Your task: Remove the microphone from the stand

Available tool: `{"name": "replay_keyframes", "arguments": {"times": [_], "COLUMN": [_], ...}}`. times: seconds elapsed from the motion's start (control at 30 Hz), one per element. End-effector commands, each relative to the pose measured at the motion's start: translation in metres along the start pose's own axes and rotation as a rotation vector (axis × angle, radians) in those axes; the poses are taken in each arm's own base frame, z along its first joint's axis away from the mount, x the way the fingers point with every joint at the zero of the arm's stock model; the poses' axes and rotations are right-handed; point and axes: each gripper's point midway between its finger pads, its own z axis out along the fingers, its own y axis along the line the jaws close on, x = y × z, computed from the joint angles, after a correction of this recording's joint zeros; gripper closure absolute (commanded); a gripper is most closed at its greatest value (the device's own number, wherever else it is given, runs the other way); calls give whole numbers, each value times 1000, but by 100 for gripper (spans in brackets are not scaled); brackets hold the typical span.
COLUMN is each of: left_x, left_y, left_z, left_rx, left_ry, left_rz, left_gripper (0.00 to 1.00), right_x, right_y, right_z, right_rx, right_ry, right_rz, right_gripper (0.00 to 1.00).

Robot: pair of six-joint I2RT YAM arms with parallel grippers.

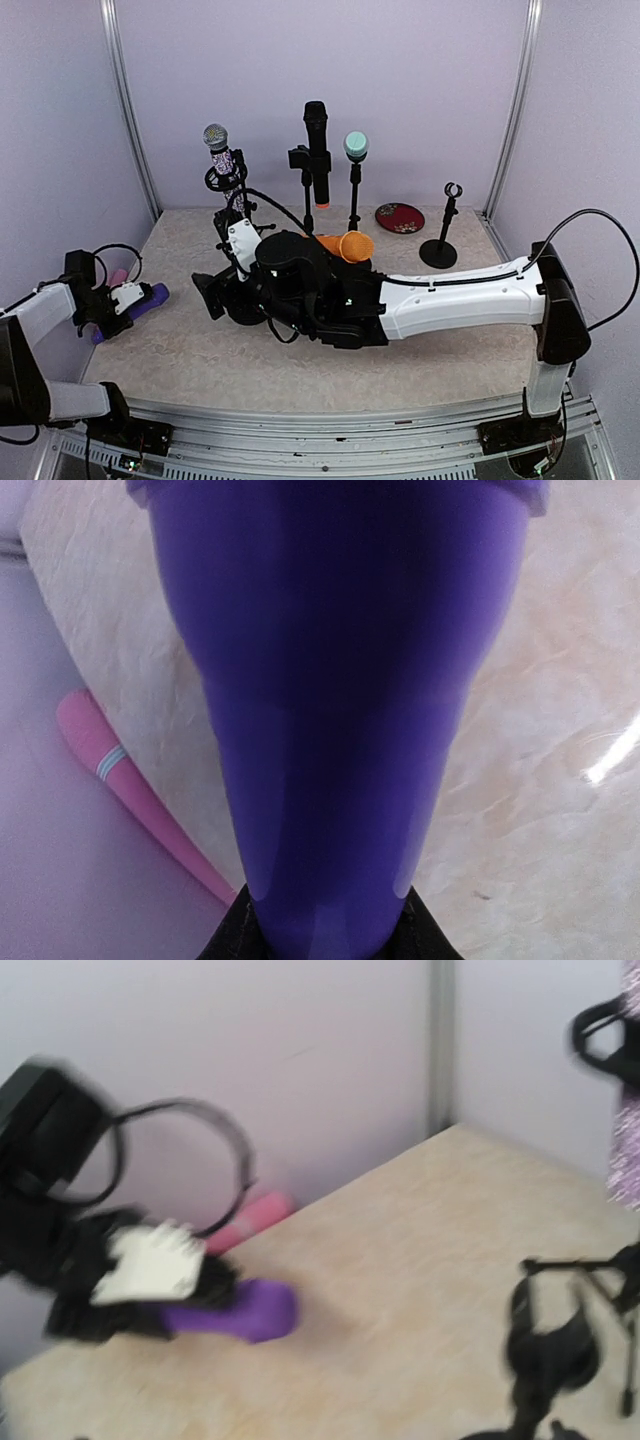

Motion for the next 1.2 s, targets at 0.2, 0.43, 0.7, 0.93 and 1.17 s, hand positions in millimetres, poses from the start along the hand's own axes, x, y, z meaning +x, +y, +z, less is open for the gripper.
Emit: {"name": "replay_keyframes", "arguments": {"times": [0.2,0.43,0.7,0.93,1.17], "left_x": [56,63,54,12,-40], "left_y": [40,37,21,2,-21], "left_z": [33,39,24,-12,-39], "left_rx": [-162,-146,-105,-31,123], "left_ry": [164,171,130,-57,-238], "left_rz": [-56,-73,-14,16,-58], "left_gripper": [83,69,11,1,1], "right_x": [33,50,57,54,58], "right_y": [-53,-75,-95,-106,-103], "right_z": [60,84,101,113,129], "right_rx": [227,311,334,309,275], "right_ry": [101,112,112,95,95], "right_rz": [-75,-144,-182,-168,-162], "right_gripper": [0,1,3,9,28]}}
